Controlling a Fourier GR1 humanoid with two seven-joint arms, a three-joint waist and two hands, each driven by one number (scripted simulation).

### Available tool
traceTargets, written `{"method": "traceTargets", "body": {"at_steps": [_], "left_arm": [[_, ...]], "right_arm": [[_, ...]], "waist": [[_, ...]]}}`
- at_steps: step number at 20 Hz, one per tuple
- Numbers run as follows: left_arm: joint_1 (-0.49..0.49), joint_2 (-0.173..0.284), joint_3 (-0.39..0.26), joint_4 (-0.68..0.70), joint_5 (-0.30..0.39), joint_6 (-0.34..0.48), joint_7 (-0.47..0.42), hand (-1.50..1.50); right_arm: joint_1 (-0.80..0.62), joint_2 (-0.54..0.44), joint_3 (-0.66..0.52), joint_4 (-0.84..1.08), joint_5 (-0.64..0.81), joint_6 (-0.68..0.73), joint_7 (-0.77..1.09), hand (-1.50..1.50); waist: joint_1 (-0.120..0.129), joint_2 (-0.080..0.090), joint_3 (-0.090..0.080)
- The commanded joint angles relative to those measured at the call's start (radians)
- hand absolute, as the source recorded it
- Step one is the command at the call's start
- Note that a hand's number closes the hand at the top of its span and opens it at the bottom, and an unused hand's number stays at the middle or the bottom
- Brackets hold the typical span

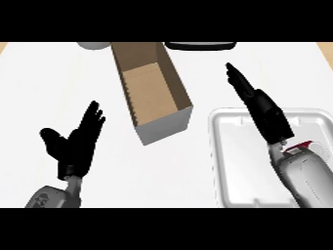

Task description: Pick the can from the tray and place it in the cardboard box

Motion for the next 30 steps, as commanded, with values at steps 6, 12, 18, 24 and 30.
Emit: {"method": "traceTargets", "body": {"at_steps": [6,12,18,24,30], "left_arm": [[0.016,0.237,0.021,0.029,-0.212,0.016,-0.082,0.00],[0.037,0.255,0.021,-0.008,-0.203,-0.012,-0.043,0.00],[0.013,0.236,0.027,0.002,-0.219,-0.024,-0.041,0.00],[0.061,0.242,0.028,-0.012,-0.228,-0.025,-0.065,0.00],[0.064,0.260,0.045,-0.011,-0.225,-0.045,-0.059,0.00]], "right_arm": [[-0.036,-0.028,-0.164,-0.114,-0.388,0.372,-0.249,-1.50],[0.124,-0.198,-0.377,0.214,-0.326,0.410,-0.504,-1.50],[0.075,-0.399,-0.360,0.372,-0.118,0.639,-0.731,-1.50],[0.059,-0.622,-0.289,0.340,0.142,0.661,-0.833,-1.50],[0.051,-0.755,-0.111,0.232,0.363,0.675,-0.808,-1.50]], "waist": [[0.024,-0.019,0.034],[0.021,-0.009,0.027],[0.033,-0.010,0.025],[0.037,-0.012,0.024],[0.037,-0.016,0.022]]}}
